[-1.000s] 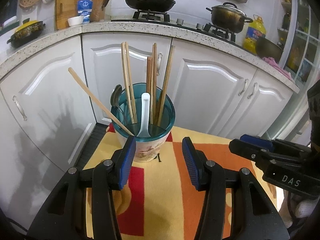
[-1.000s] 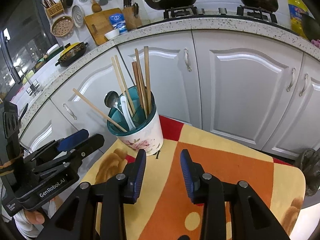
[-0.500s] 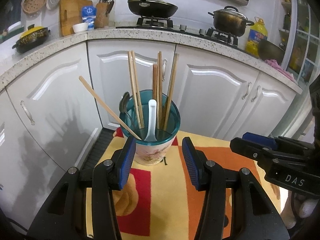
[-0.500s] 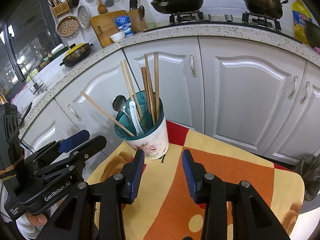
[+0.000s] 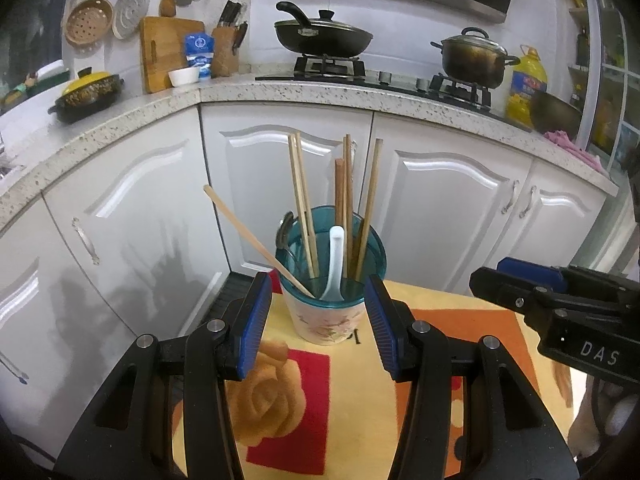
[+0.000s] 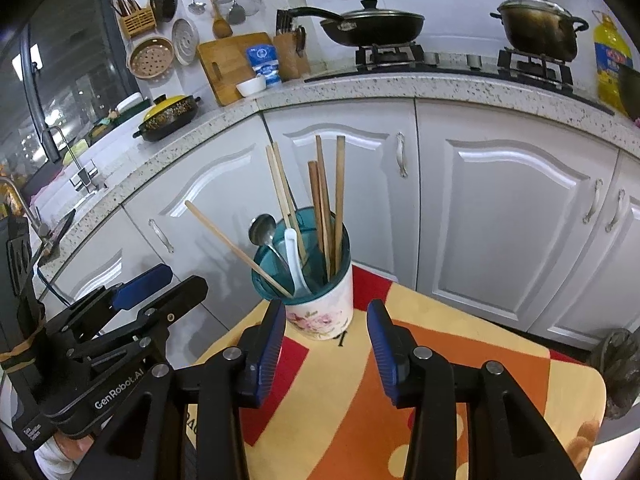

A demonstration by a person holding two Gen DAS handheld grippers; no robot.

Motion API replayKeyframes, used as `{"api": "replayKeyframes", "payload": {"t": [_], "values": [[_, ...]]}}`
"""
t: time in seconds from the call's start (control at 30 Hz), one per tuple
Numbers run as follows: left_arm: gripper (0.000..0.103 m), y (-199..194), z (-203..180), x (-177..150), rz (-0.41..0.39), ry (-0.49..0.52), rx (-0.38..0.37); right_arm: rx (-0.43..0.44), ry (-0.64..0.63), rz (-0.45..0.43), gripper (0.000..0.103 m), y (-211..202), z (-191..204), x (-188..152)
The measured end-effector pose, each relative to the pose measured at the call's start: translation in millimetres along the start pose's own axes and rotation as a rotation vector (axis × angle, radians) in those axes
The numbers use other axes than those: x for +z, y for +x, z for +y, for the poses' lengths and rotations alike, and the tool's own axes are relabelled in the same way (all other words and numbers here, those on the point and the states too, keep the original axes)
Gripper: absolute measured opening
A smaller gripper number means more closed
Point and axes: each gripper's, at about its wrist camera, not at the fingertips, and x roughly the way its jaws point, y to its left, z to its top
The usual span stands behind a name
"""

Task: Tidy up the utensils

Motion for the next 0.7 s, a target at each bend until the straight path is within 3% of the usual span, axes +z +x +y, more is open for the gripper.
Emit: {"api": "replayKeyframes", "payload": {"t": [0.7], "values": [[0.047,-17,22,2,-0.043,-0.033,0.087,0.017,-0.058,-0.014,0.042,6,31,8]]}}
